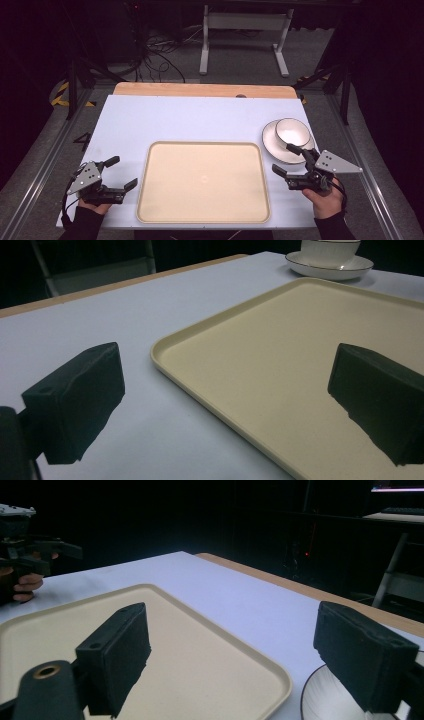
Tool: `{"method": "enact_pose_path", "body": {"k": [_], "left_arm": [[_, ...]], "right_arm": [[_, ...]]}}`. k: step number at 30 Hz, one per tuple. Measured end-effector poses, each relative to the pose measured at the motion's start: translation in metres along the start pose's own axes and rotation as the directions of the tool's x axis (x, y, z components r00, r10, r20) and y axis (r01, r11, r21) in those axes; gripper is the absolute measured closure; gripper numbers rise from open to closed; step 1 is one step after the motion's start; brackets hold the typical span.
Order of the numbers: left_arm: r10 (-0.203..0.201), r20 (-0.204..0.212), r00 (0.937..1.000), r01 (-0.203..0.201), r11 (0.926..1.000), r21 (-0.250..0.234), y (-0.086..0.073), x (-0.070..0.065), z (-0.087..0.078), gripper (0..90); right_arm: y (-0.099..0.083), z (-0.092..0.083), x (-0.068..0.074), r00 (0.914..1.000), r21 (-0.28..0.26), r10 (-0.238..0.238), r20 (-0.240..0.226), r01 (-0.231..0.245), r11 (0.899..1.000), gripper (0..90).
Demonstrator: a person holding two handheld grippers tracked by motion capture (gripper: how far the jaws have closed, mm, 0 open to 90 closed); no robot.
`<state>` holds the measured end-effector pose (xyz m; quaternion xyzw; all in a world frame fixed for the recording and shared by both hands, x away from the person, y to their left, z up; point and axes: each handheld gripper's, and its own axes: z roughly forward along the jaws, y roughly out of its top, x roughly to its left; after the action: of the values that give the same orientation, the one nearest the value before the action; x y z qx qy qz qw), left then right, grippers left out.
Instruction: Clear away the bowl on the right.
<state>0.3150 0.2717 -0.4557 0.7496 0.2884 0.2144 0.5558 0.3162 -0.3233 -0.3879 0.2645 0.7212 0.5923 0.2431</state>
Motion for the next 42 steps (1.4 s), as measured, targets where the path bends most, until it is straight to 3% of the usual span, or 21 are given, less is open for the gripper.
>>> {"method": "enact_pose_path", "body": {"k": [22,29,34,42], "left_arm": [[-0.004,-0.002,1.0000,0.004,1.0000,-0.004,0.000,0.000,0.000,2.6],[-0.005,-0.001,1.0000,0.005,1.0000,-0.004,0.000,0.000,0.000,2.6],[-0.005,-0.002,1.0000,0.005,1.0000,-0.007,0.000,0.000,0.000,2.7],[-0.004,-0.001,1.0000,0.004,1.0000,-0.003,0.000,0.000,0.000,2.8]], "right_arm": [[0.024,0.009,-0.053,0.9940,0.086,0.019,0.107,-0.029,0.996,16.8],[0.032,0.007,-0.069,0.9890,0.104,0.012,0.147,-0.027,0.994,19.5],[0.037,0.007,-0.088,0.9798,0.146,0.013,0.200,-0.043,0.988,21.5],[0.044,0.010,-0.106,0.9701,0.175,0.019,0.242,-0.063,0.982,23.4]]}}
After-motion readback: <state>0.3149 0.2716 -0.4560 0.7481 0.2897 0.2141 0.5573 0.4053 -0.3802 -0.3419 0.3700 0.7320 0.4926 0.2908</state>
